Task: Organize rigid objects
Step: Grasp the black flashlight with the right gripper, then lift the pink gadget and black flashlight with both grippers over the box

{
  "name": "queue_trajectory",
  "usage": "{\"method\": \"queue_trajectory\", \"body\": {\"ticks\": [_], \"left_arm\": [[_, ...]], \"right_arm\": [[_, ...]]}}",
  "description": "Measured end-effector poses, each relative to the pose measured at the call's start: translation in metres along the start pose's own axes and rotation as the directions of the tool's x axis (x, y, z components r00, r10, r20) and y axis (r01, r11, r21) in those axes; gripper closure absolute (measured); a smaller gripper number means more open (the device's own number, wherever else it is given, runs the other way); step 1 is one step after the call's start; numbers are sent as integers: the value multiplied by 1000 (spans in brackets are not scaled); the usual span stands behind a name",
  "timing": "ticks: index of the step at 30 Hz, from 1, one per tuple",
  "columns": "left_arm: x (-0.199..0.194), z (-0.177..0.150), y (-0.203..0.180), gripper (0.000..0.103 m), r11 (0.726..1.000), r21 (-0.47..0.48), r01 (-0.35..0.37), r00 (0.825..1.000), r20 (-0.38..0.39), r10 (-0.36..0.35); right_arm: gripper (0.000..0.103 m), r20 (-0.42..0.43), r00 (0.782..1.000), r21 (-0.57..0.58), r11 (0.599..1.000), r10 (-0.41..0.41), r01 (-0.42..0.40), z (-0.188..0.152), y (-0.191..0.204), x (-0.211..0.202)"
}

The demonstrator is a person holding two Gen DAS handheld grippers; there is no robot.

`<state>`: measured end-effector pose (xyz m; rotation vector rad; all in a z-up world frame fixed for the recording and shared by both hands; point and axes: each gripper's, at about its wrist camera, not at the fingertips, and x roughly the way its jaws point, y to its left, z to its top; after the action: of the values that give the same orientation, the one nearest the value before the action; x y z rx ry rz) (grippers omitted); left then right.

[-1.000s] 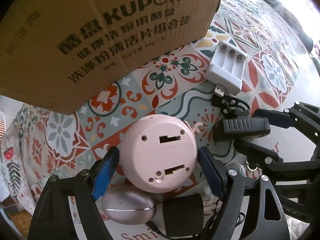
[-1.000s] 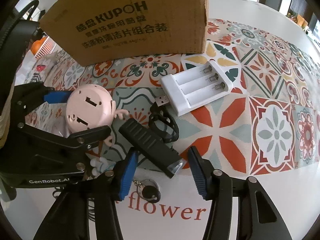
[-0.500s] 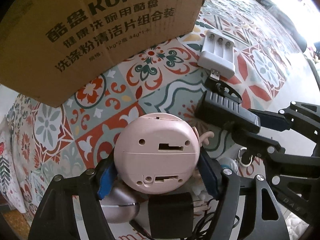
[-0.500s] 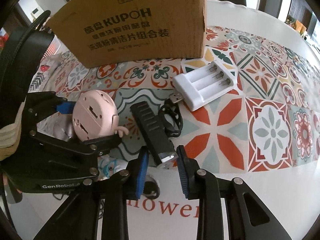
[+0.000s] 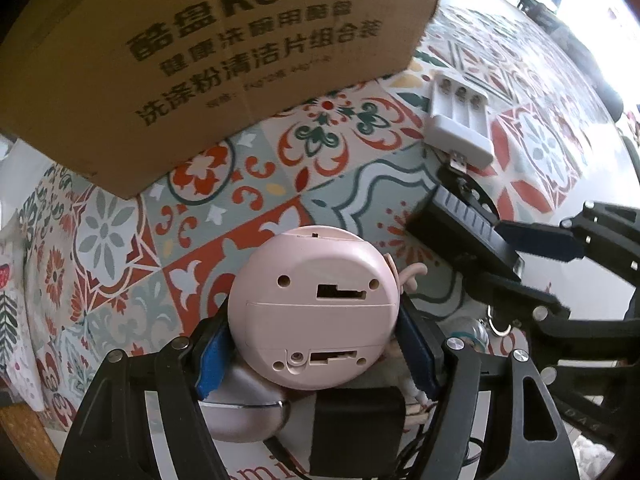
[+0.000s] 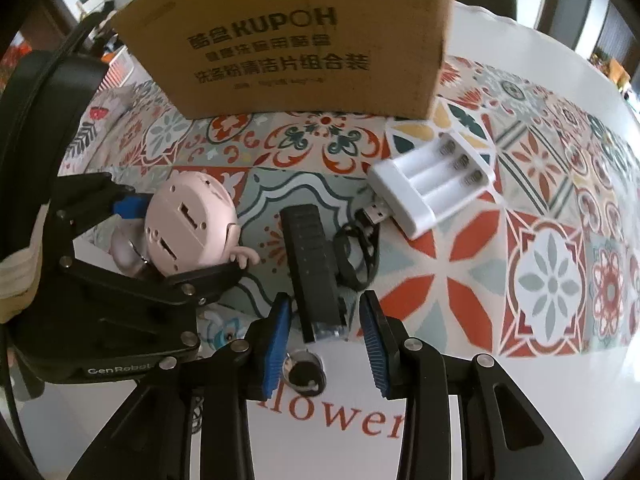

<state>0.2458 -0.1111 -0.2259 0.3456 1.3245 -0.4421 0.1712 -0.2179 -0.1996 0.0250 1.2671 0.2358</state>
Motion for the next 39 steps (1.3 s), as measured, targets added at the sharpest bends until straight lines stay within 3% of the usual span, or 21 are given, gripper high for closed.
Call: {"method": "queue_trajectory", "body": {"ticks": [5,18,39], "left_arm": [[-2,2,12,31,1000,-21,10,1000,15,-10],[-46,-17,16,31,997,-59,-51,993,106,57],[-111,-28,20,31,981,-191,-39,964,250,87]], "right_arm": [[76,10,1000,13,1000,16,-16,2,0,6],[78,96,995,62,998,-17,11,-6,4,-28],[78,241,970,58,998,-32,18,3,20,-87]]}}
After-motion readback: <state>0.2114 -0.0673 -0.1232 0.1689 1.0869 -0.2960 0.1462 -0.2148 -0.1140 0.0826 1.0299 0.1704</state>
